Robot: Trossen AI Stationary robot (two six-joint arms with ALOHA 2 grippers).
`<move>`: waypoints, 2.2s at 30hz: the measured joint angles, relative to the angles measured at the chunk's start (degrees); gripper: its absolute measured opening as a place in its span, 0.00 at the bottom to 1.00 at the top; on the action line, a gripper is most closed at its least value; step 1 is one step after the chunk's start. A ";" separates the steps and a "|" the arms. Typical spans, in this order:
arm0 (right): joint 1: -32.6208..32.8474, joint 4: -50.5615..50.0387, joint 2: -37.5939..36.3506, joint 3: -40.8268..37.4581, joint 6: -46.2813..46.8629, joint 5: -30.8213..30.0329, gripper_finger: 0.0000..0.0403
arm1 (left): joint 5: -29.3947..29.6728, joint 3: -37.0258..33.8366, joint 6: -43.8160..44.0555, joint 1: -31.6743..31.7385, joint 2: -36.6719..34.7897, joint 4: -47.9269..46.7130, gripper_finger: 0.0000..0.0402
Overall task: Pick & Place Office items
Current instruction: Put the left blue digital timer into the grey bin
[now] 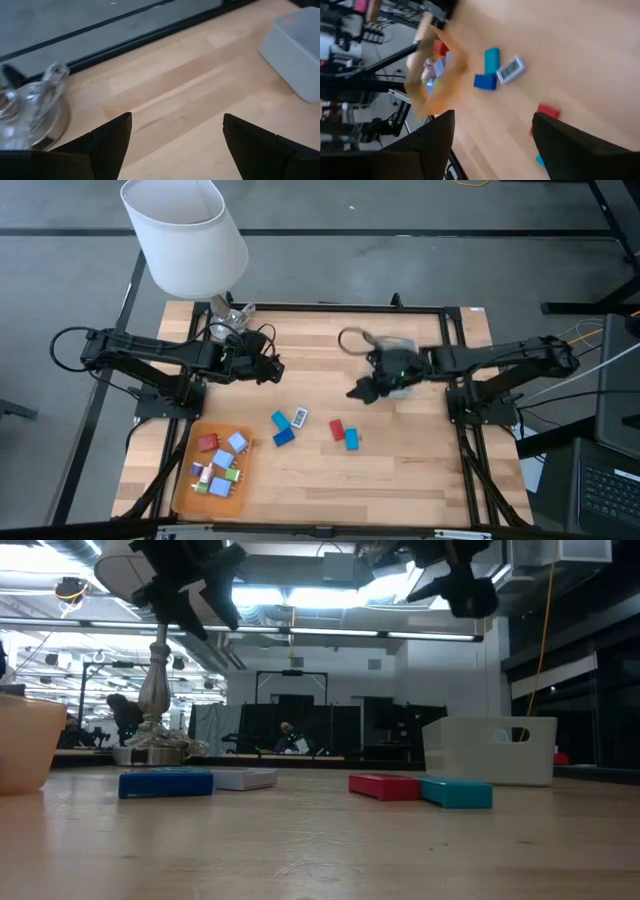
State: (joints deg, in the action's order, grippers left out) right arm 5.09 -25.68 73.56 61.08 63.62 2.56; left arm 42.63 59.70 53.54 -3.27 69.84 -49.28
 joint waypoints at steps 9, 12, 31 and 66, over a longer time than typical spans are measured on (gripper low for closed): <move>13.65 -0.05 10.15 0.00 23.69 -11.21 0.65 | -6.96 0.00 -14.30 0.00 -0.01 6.79 0.76; 16.75 -0.27 15.10 -0.02 30.18 -11.15 0.65 | -8.45 0.00 -16.25 0.00 0.00 7.82 0.76; 20.82 -20.49 32.06 14.45 42.47 -10.70 0.65 | -17.07 0.00 -23.85 0.00 0.00 8.83 0.76; 19.87 -15.42 39.21 14.40 47.98 -4.54 0.65 | -24.79 0.00 -37.22 0.07 0.00 16.13 0.76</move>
State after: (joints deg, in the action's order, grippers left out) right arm 24.96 -41.10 112.77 75.48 111.60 -1.98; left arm 17.85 59.70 16.32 -3.20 69.84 -33.15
